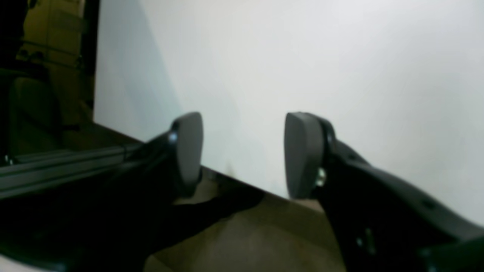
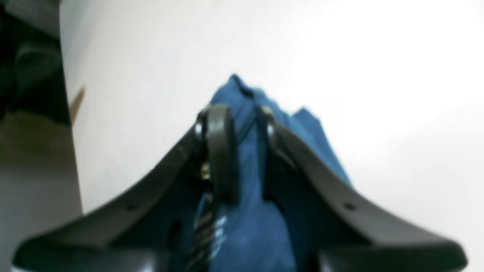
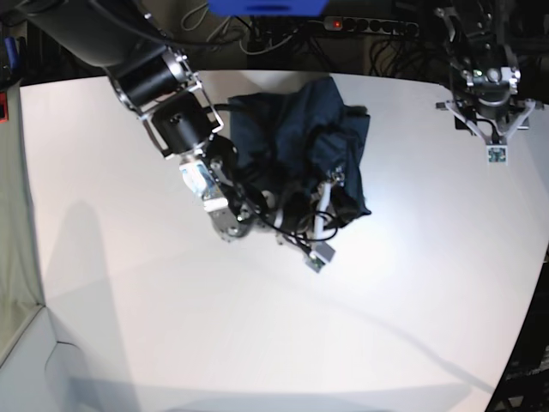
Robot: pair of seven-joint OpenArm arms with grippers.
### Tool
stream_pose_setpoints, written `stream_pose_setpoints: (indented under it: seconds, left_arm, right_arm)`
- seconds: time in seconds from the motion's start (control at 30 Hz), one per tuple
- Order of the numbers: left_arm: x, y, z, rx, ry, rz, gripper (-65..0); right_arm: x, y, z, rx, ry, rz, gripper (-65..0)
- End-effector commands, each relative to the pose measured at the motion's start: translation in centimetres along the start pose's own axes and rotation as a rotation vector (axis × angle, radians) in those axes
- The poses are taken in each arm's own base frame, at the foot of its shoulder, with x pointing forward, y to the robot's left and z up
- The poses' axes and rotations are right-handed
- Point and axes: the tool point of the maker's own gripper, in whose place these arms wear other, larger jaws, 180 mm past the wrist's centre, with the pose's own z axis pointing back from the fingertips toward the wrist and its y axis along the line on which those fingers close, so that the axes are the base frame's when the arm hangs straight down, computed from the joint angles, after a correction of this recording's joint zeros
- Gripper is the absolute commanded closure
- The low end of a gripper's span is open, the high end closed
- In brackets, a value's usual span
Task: Layout the t-shirt on the table in an organized manner, then fold the t-shirt properly
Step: 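Press and tuck the folded bundle edges with the right gripper, then grasp opposite sides of the folded bundle with both grippers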
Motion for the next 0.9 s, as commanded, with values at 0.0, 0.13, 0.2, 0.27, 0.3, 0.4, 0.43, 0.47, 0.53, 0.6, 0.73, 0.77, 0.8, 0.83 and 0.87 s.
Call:
stream_pose_setpoints:
  seconds: [0.0, 0.13, 0.2, 0.27, 0.3, 0.4, 0.43, 0.47, 0.53, 0.6, 0.73, 0.77, 0.8, 0.83, 0.87]
  left_arm:
    - [1.1, 0.7, 0.3, 0.021, -0.037, -0.002, -33.8]
    - [1.2, 0.2, 0.3, 0.012, -0.042, 0.013, -33.8]
    - [1.4, 0.0, 0.3, 0.008, -0.047, 0.013, -33.8]
    - [2.0, -0.1, 0.6, 0.008, -0.065, 0.017, -33.8]
    - [2.7, -0.5, 0.8, -0.003, -0.082, 0.029, -33.8]
    - [4.3, -1.7, 1.8, -0.063, -0.138, 0.096, -33.8]
    - [4.6, -2.3, 2.1, -0.091, -0.154, 0.122, -33.8]
    - [5.2, -2.9, 2.6, -0.124, -0.175, 0.155, -33.8]
    - [5.9, -4.9, 3.5, -0.222, -0.194, 0.252, -33.9]
    - [5.5, -6.9, 4.0, -0.317, -0.155, 0.313, -34.5]
    - [4.6, -11.3, 5.3, -0.524, -0.042, 0.354, -45.9]
    - [4.4, -12.3, 5.7, -0.574, -0.014, 0.347, -49.8]
    - [4.5, -12.9, 6.2, -0.617, -0.003, 0.338, -53.1]
    - [4.6, -13.7, 6.6, -0.659, 0.005, 0.328, -55.1]
    - [4.7, -14.3, 7.1, -0.7, 0.007, 0.32, -56.6]
  right_arm:
    - [3.4, 0.1, 0.2, 0.011, -0.083, 0.029, -11.1]
    - [5.4, -0.2, 1.7, -0.004, -0.132, 0.087, -11.1]
    - [6.1, 0.8, 2.8, 0.001, -0.168, 0.133, -11.1]
    - [7.0, 1.2, 4.7, -0.019, -0.209, 0.164, -11.1]
    - [7.2, 1.3, 5.6, -0.035, -0.222, 0.167, -11.1]
    - [7.7, 1.2, 8.6, -0.099, -0.239, 0.182, -11.1]
    - [7.5, 1.2, 9.3, -0.115, -0.24, 0.183, -11.1]
    - [7.3, 1.3, 10.0, -0.132, -0.241, 0.183, -11.1]
    - [6.0, 0.4, 12.1, -0.186, -0.226, 0.188, -11.2]
    - [5.1, 0.0, 13.1, -0.209, -0.209, 0.195, -11.2]
    - [2.7, -1.4, 14.9, -0.251, -0.144, 0.21, -11.2]
    - [2.3, -1.7, 15.3, -0.26, -0.134, 0.212, -11.2]
    - [1.9, -1.9, 15.5, -0.265, -0.121, 0.212, -11.2]
    - [1.4, -2.0, 15.7, -0.268, -0.11, 0.208, -11.2]
    - [1.1, -2.1, 15.8, -0.271, -0.102, 0.207, -11.2]
